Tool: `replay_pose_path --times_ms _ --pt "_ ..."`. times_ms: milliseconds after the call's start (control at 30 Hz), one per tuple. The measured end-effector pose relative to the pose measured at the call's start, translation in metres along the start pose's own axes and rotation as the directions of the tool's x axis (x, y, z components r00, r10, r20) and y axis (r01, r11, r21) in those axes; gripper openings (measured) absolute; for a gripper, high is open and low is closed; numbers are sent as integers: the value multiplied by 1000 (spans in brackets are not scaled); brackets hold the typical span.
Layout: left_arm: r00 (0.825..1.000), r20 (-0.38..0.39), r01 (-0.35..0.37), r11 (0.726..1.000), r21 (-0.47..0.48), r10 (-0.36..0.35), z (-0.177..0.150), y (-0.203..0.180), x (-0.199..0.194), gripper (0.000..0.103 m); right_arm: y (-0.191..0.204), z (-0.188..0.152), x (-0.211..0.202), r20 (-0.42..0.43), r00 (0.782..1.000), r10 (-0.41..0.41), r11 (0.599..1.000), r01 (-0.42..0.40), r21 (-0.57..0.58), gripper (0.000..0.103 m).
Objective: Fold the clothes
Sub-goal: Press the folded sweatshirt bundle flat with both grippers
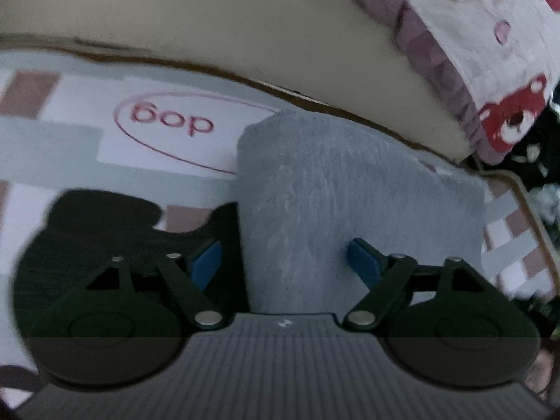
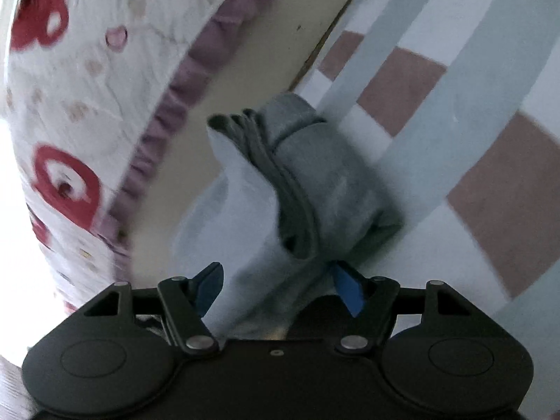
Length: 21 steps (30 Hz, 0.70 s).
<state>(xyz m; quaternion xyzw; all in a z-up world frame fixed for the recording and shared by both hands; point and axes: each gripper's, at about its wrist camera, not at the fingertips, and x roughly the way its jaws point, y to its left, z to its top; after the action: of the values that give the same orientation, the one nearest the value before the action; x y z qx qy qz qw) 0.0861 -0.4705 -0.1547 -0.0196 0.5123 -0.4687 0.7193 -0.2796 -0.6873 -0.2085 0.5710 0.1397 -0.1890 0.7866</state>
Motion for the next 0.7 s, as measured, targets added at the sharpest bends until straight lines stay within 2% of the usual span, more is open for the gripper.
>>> replay_pose_path --times_ms 33,67,167,233,267,300,333,400,533,600,633,667,700 --pt "1000 -10 2 1000 -12 -2 4 1 8 99 2 0 0 1 999 -43 999 43 -30 75" --pt "1000 -20 -7 1000 -12 7 7 1 15 102 2 0 0 4 997 -73 996 73 -52 75" --pt "998 -47 29 1000 -2 -29 17 -1 32 103 8 0 -2 43 992 -115 985 119 -126 75" --pt "997 -59 42 998 -42 -45 20 0 38 103 14 1 -5 80 985 -155 964 169 -207 75" --pt "997 -59 38 998 -57 -42 20 -3 39 99 17 1 -6 94 980 -173 951 192 -243 74" --pt "997 -64 36 997 -66 -40 19 -6 39 85 16 3 -5 88 980 -177 950 193 -245 74" --pt "996 -74 36 997 -70 -42 17 -9 38 78 12 4 -5 88 981 -173 954 189 -231 74" --pt "997 -74 17 999 -48 -21 12 -18 32 69 5 3 -5 94 984 -153 961 171 -219 74" --pt "998 -32 -49 995 88 52 6 -45 21 56 7 3 2 101 980 -172 947 193 -257 75" --pt "995 -8 -92 975 201 96 1 -65 16 49 6 2 2 118 978 -171 944 197 -264 74" --pt "993 5 -116 957 264 119 -1 -75 13 45 8 0 2 141 976 -166 933 202 -299 56" --pt "988 22 -149 930 336 151 -4 -88 12 44 10 -1 2 161 973 -164 916 211 -341 34" --pt "981 42 -190 894 407 189 -8 -102 11 42 16 -3 6 172 968 -181 877 238 -417 33"
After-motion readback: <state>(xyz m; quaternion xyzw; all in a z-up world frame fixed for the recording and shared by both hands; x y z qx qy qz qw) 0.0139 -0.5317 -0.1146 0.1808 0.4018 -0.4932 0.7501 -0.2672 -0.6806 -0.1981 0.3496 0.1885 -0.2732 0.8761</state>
